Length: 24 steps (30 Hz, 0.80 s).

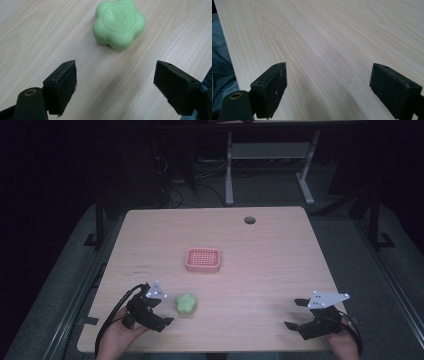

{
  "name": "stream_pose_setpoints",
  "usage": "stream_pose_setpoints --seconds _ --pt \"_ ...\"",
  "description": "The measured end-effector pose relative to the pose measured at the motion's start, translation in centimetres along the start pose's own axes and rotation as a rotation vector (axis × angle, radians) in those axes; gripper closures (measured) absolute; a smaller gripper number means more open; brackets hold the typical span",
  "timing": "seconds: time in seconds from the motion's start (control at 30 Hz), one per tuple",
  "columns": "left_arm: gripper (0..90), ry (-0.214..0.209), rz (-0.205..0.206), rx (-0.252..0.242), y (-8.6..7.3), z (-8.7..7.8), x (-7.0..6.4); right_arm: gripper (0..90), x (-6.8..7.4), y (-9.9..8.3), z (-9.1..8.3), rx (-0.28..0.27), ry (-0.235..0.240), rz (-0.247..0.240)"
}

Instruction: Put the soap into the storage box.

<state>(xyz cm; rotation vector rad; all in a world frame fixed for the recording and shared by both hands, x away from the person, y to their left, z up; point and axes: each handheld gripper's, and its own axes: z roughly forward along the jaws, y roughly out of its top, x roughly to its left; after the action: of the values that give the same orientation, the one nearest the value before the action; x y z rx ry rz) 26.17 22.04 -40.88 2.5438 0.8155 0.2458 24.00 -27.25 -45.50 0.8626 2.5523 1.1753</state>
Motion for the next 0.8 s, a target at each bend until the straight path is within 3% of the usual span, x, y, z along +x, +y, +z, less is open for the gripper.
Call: stream_pose_setpoints --seconds 0.47,0.8 --pt "18.7 -0.003 0.043 0.038 2.7 0.7 -0.5 13.8 0.0 0.0 -0.1 -0.005 -0.001 0.005" --pt "18.6 -0.009 0.045 0.065 3.8 1.5 -0.6 13.8 0.0 0.0 -0.1 -0.005 -0.001 0.006"
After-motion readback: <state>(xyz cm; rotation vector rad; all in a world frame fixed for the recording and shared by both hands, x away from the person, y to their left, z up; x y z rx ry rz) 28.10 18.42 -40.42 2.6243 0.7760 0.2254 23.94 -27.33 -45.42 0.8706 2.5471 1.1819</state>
